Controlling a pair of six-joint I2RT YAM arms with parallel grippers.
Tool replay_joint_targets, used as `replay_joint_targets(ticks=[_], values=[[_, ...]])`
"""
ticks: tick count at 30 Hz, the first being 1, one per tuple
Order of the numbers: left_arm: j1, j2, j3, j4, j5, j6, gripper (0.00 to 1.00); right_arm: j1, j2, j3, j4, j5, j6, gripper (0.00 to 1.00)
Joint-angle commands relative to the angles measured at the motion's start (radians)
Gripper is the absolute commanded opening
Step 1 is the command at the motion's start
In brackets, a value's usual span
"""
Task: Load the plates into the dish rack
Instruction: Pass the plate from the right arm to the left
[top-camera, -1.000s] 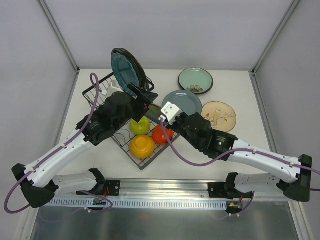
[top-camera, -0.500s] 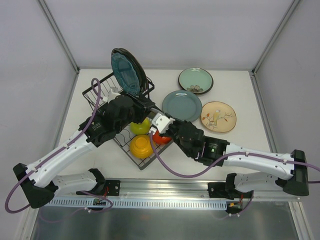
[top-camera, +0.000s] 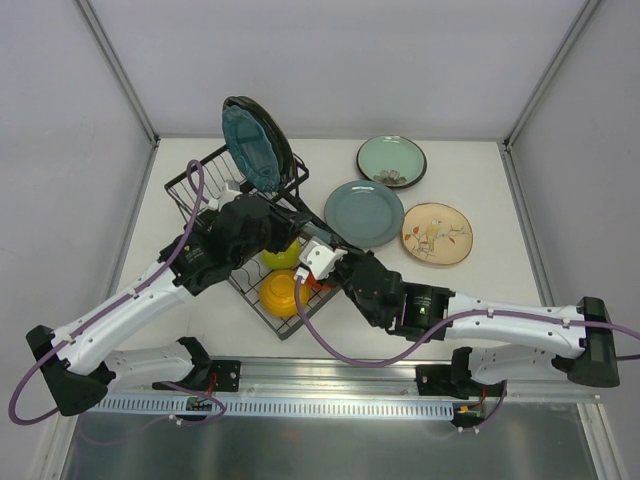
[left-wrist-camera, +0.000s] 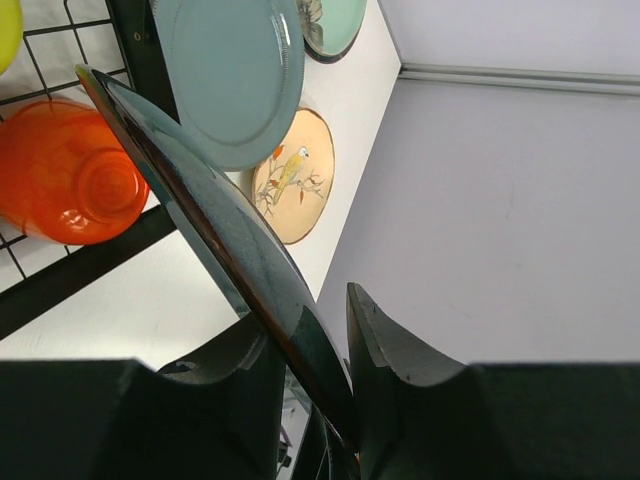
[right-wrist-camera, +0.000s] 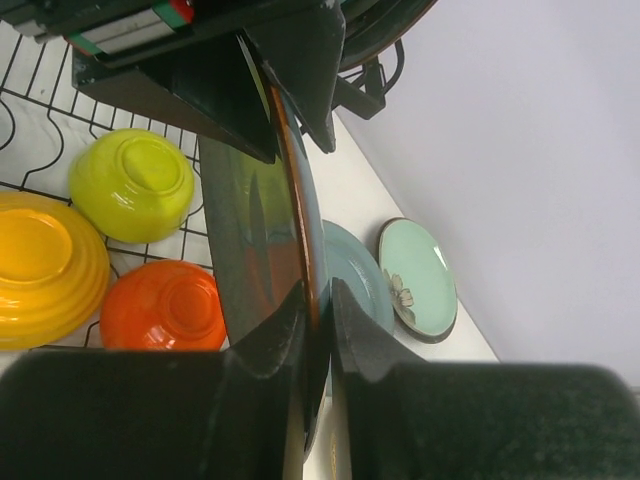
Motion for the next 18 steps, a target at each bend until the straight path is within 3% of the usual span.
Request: replay_joint_targets(ticks=[1,11,13,14,18], values=[[-0.002,-0.028,0.015,0.030,-0.035,0.062,0.00,0.020,-0.058,0.022,0.024,0.061,0.085,0.02],[-0.002,-0.026,0.030,0.032,-0.045,0.105,0.00,0.037,-0.059,0.047,-0.206,0.032,0.276,0.10],[-0.002,-0.012,0.045,0.032,-0.046,0.112,0.00,0.037,-0.056,0.054,-0.240,0.030,0.319,0.07],[-0.002,-0.008,0.053,0.032,-0.043,0.124,0.00,0.037,-0.059,0.060,-0.246,0.046,0.338,0.01],[-0.002,0.014,0.084,0.033,-0.041,0.167,0.02,0.037,-0.065,0.088,-0.277,0.105,0.367,0.01]])
